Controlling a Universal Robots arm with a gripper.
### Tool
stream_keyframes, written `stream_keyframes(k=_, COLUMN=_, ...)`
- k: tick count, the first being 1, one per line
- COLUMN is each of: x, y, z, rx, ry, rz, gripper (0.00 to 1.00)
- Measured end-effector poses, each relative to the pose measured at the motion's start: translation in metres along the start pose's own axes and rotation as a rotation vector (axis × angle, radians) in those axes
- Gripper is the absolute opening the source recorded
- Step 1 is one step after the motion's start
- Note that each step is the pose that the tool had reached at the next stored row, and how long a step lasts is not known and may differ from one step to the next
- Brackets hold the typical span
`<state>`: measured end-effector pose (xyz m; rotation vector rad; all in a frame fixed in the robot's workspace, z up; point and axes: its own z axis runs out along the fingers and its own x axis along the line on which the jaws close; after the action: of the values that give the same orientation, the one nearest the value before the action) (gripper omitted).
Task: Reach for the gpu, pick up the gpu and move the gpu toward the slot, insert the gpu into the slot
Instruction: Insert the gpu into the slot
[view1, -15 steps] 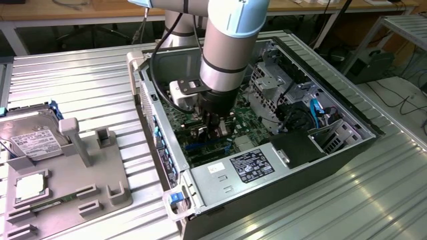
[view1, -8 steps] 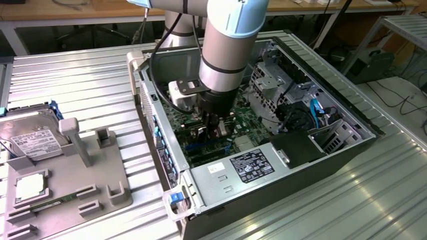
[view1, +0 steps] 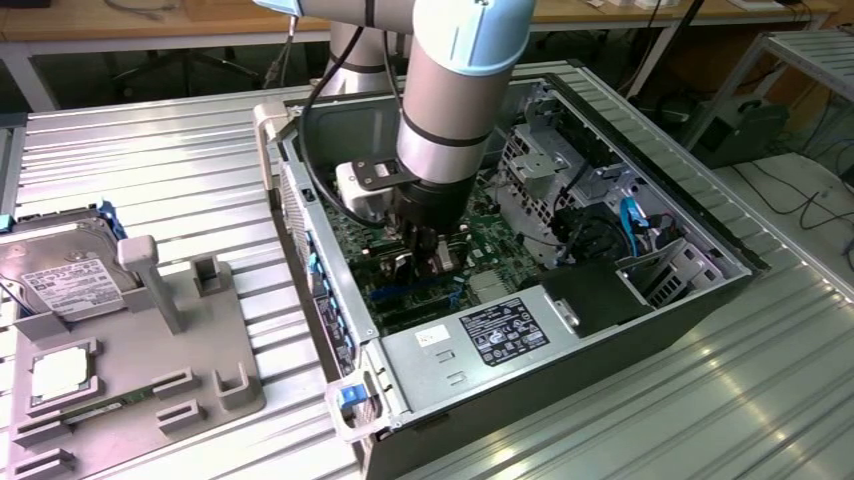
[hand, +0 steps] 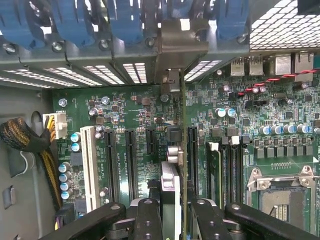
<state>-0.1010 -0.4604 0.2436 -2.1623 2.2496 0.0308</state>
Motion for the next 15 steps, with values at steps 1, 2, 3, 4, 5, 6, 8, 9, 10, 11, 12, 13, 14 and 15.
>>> stream_keyframes(k=1, x=0.0000, y=0.0000, z=0.0000, rx=-0.0001, ry=0.0000, rz=-0.004, gripper=0.28)
stream_keyframes(k=2, x=0.0000, y=0.0000, z=0.0000, rx=-0.0003, ry=0.0000, rz=-0.007, gripper=0.28)
stream_keyframes(k=3, x=-0.0001, y=0.0000, z=0.0000, rx=-0.0004, ry=0.0000, rz=-0.010, gripper=0.28)
stream_keyframes(k=4, x=-0.0001, y=0.0000, z=0.0000, rx=-0.0005, ry=0.0001, rz=-0.012, gripper=0.28)
stream_keyframes(k=5, x=-0.0001, y=0.0000, z=0.0001, rx=-0.0005, ry=0.0000, rz=-0.014, gripper=0.28)
stream_keyframes(k=6, x=-0.0002, y=0.0000, z=0.0001, rx=-0.0006, ry=0.0000, rz=-0.015, gripper=0.28)
stream_keyframes(k=8, x=-0.0004, y=0.0000, z=0.0002, rx=-0.0006, ry=0.0000, rz=-0.017, gripper=0.28)
stream_keyframes(k=9, x=-0.0007, y=0.0000, z=0.0002, rx=-0.0006, ry=0.0001, rz=-0.018, gripper=0.28)
stream_keyframes(k=10, x=-0.0010, y=0.0000, z=0.0005, rx=-0.0007, ry=0.0002, rz=-0.018, gripper=0.28)
stream_keyframes(k=11, x=-0.0013, y=0.0000, z=0.0010, rx=-0.0008, ry=0.0002, rz=-0.019, gripper=0.28)
stream_keyframes(k=12, x=-0.0014, y=0.0000, z=0.0016, rx=-0.0008, ry=0.0001, rz=-0.019, gripper=0.28)
stream_keyframes(k=13, x=-0.0014, y=0.0000, z=0.0023, rx=-0.0009, ry=0.0002, rz=-0.019, gripper=0.28)
stream_keyframes(k=14, x=-0.0014, y=0.0001, z=0.0026, rx=-0.0010, ry=0.0002, rz=-0.019, gripper=0.28)
stream_keyframes(k=15, x=-0.0014, y=0.0001, z=0.0029, rx=-0.0012, ry=0.0002, rz=-0.019, gripper=0.28)
